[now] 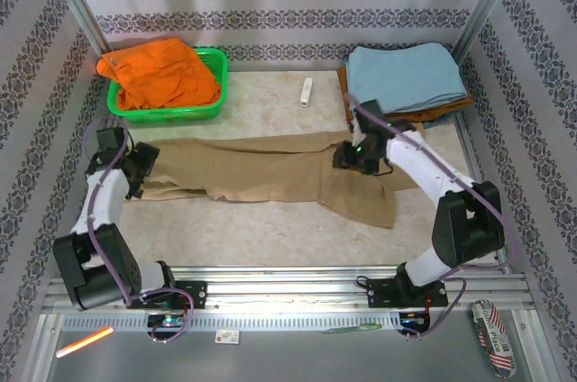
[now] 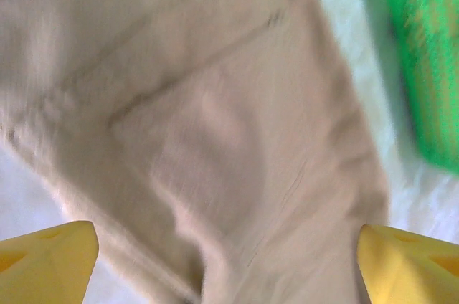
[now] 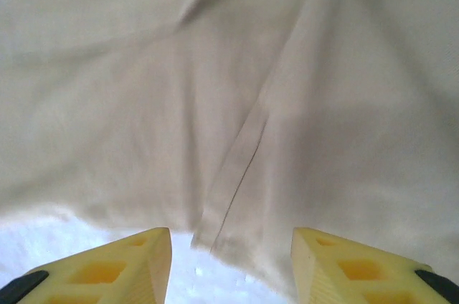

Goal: Fold and stack the trousers

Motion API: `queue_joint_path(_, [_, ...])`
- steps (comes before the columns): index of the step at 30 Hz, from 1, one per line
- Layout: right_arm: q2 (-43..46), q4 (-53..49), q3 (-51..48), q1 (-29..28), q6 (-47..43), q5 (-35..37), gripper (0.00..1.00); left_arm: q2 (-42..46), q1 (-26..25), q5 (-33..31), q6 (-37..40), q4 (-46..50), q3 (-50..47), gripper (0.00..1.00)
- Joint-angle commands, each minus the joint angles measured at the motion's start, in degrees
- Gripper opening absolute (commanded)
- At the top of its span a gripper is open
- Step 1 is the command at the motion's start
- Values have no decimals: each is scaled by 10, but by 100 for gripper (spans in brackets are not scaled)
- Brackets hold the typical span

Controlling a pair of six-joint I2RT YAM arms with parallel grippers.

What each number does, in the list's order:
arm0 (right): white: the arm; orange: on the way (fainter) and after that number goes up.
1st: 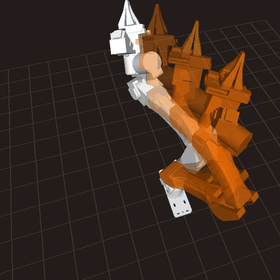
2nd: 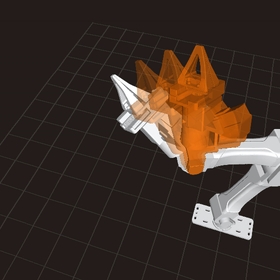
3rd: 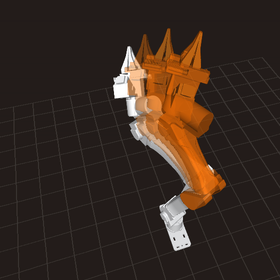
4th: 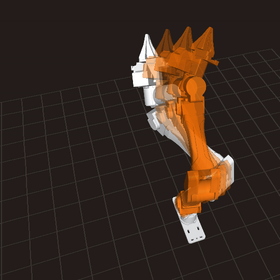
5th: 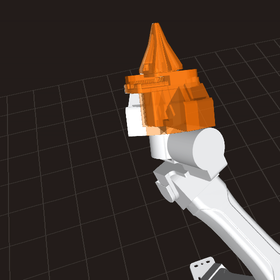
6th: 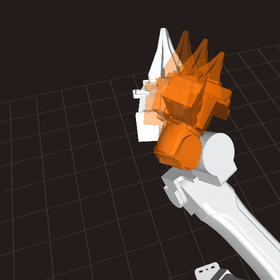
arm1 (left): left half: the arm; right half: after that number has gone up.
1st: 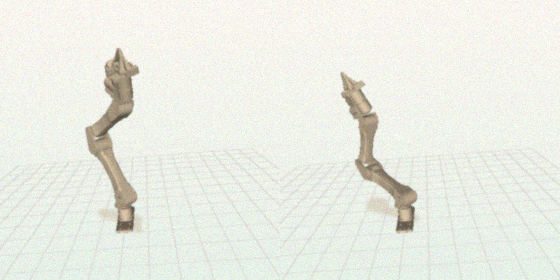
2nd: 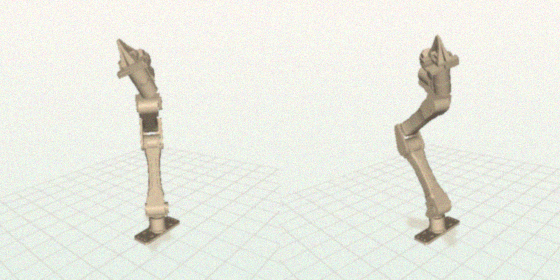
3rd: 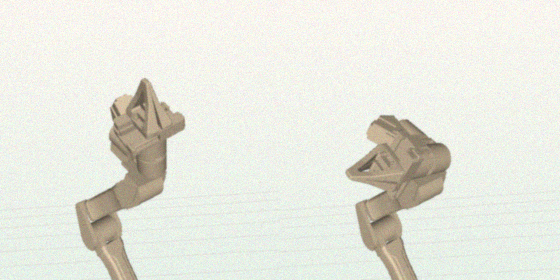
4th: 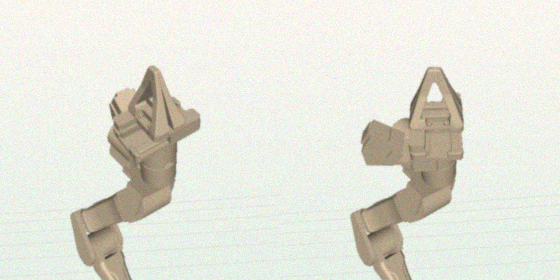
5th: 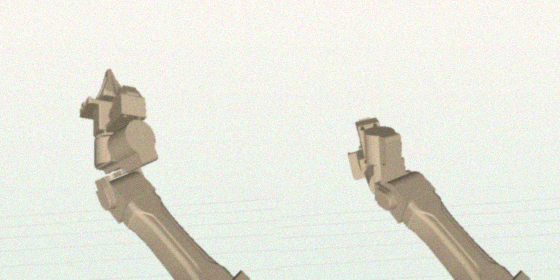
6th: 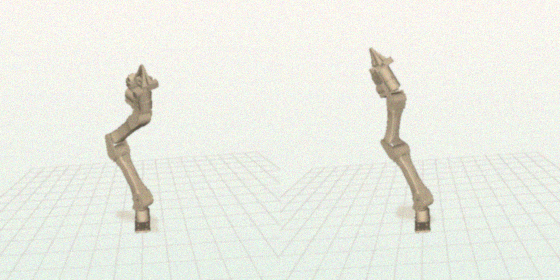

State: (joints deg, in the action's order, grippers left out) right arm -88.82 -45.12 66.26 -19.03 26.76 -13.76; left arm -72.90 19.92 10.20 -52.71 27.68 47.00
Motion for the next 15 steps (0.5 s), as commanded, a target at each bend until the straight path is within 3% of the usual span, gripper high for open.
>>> queue_joint_path(1, [-10,9,-50,-62,31,74,47,15,-21,-12,-10,-24,-71,93])
queue_joint_path(6, [-63,24,-47,-139,34,97,50,-4,-22,-6,-24,-72,-131,92])
queue_joint_path(10, [-123,23,-27,-166,33,127,49,-27,-22,-27,-32,-89,-158,91])
queue_joint_path(13, [-145,29,-31,-161,32,142,44,-32,-20,-36,-30,-90,-167,89])
queue_joint_path(15, [-148,30,-33,-161,29,158,36,-29,-18,-42,-28,-88,-170,87])
